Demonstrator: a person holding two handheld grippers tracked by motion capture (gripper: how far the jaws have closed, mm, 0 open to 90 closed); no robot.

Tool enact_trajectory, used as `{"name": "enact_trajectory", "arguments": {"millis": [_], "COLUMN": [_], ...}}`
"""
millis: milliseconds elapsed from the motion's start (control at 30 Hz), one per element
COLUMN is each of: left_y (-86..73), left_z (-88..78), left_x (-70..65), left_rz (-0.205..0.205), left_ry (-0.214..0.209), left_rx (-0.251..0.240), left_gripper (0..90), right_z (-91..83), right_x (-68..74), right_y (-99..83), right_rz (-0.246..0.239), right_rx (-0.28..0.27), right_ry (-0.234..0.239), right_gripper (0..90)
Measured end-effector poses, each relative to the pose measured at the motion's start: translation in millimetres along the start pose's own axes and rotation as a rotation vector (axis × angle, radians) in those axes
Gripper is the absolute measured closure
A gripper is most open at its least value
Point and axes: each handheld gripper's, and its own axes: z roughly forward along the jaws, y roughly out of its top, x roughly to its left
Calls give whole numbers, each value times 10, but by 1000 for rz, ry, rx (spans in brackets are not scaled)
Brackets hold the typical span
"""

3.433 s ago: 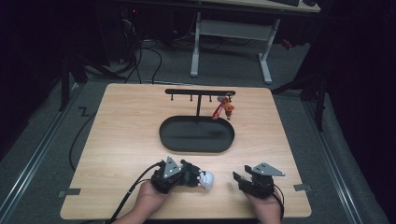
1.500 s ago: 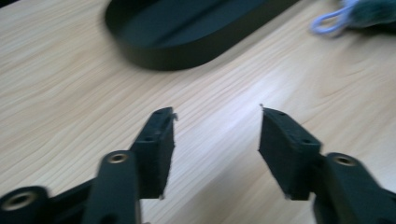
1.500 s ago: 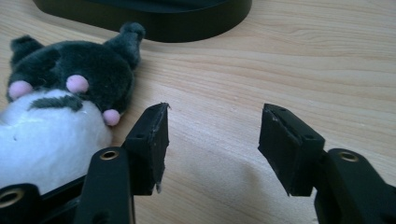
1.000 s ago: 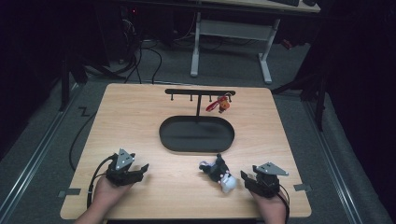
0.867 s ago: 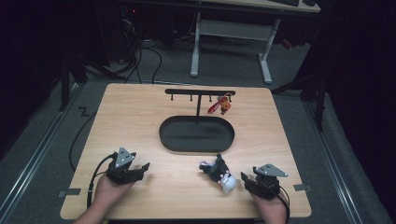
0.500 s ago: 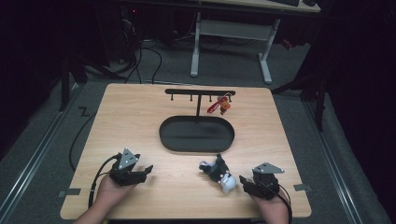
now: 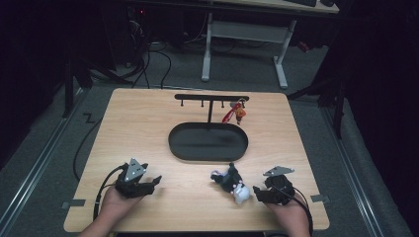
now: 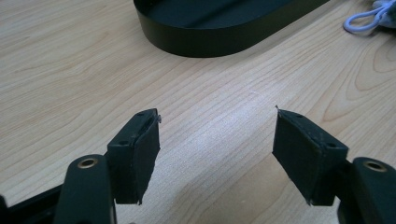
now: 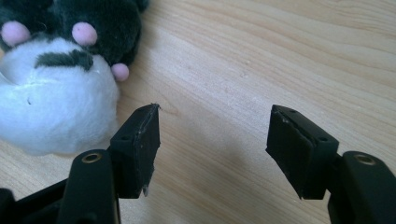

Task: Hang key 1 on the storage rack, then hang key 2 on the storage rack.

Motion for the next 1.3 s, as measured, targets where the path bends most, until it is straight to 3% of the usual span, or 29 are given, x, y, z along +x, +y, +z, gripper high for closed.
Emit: {"name": "enact_trajectory", "arguments": {"millis": [233, 667, 933, 1133, 1300], "left_y": [-11, -8, 6, 7, 13], "left_z": [19, -9, -35, -27, -38], "left_x": [21, 16, -72, -85, -74], "left_rz": [7, 13, 44, 48, 45], "left_ry": [7, -11, -14, -30, -48], "left_rx": [6, 1, 4, 7, 8], "left_gripper": [321, 321, 320, 320, 352], "right_z": [50, 117, 57, 5, -41], "right_x": [20, 64, 92, 111, 138], "right_y": [78, 217, 306, 374, 395], "right_rz": [-9, -34, -98, -134, -134], "right_rx": [59, 226, 310, 340, 352], "right_ry": [34, 37, 30, 20, 28], "right_gripper": [350, 348, 347, 346, 340]}}
